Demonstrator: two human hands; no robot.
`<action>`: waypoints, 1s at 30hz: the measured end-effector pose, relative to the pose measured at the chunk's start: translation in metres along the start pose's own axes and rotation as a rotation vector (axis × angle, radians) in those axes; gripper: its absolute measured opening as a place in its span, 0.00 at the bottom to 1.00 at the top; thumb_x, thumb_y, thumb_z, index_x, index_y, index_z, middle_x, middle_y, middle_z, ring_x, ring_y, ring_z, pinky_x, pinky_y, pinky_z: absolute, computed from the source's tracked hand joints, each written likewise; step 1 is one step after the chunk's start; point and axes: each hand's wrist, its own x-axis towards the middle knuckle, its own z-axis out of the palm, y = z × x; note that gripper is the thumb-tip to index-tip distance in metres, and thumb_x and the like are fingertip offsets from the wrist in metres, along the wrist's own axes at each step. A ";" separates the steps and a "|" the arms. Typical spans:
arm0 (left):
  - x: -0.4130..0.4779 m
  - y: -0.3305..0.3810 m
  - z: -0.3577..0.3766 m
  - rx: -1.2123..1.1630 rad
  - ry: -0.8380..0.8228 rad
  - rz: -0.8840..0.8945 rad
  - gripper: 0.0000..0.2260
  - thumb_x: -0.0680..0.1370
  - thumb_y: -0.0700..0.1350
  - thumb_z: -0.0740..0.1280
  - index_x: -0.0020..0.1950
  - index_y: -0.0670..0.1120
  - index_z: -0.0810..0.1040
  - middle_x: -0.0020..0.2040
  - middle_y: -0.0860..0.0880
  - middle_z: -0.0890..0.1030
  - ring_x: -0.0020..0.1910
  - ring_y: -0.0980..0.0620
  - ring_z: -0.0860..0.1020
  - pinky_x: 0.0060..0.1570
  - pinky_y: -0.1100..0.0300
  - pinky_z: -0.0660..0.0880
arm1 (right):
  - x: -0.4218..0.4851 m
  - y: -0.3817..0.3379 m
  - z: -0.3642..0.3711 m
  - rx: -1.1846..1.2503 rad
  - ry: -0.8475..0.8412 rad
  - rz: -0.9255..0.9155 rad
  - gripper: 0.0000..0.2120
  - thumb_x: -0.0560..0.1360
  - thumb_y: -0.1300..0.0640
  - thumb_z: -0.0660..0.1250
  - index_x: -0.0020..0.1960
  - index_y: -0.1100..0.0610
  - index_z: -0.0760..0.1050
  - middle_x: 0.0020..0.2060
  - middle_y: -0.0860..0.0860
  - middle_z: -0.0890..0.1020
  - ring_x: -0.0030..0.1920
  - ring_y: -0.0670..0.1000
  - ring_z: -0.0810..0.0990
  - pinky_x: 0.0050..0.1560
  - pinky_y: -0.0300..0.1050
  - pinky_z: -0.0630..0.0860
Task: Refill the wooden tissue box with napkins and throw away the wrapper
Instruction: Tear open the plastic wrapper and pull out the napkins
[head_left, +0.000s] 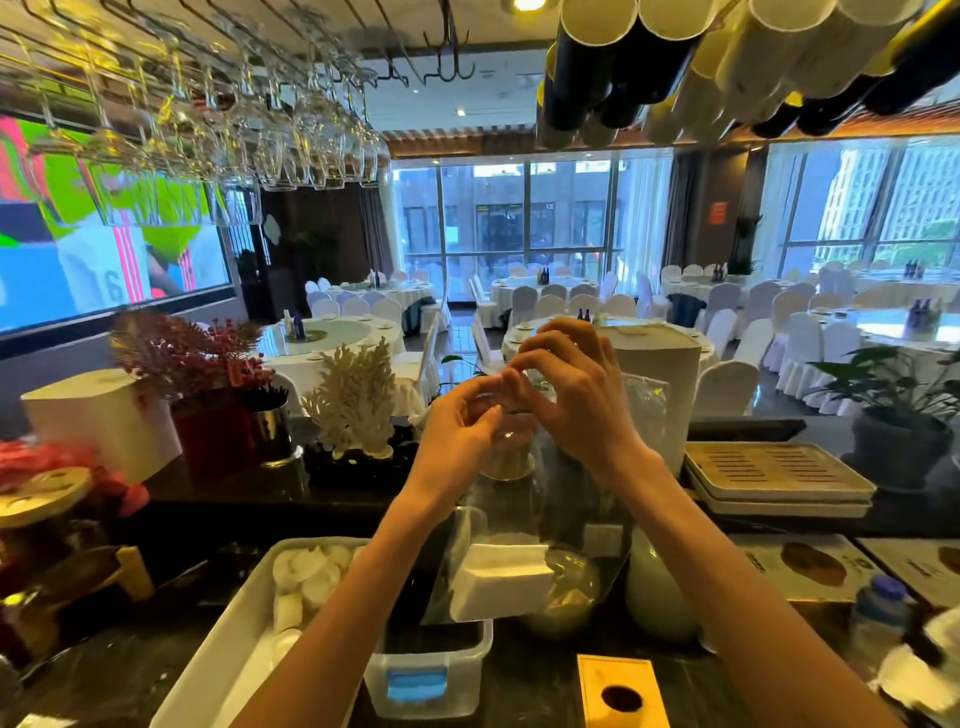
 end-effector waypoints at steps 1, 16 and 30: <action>0.000 0.002 -0.001 0.002 0.000 -0.001 0.11 0.80 0.34 0.61 0.57 0.45 0.79 0.51 0.45 0.85 0.47 0.49 0.86 0.43 0.61 0.82 | 0.003 0.001 -0.002 0.002 -0.007 0.030 0.10 0.73 0.52 0.72 0.45 0.59 0.83 0.47 0.54 0.86 0.57 0.57 0.76 0.55 0.51 0.70; -0.005 0.034 -0.037 -0.182 0.014 -0.021 0.11 0.80 0.30 0.58 0.57 0.40 0.74 0.52 0.37 0.84 0.47 0.40 0.85 0.44 0.51 0.82 | -0.075 0.050 -0.052 0.942 -0.231 1.089 0.69 0.50 0.25 0.73 0.76 0.37 0.33 0.77 0.55 0.61 0.73 0.58 0.66 0.69 0.65 0.66; 0.021 0.075 -0.082 1.694 -0.301 0.753 0.16 0.70 0.63 0.70 0.49 0.54 0.77 0.64 0.45 0.75 0.73 0.39 0.64 0.72 0.31 0.51 | -0.051 0.022 -0.031 1.269 -0.313 0.803 0.46 0.66 0.57 0.76 0.77 0.42 0.56 0.45 0.60 0.87 0.40 0.50 0.86 0.42 0.38 0.80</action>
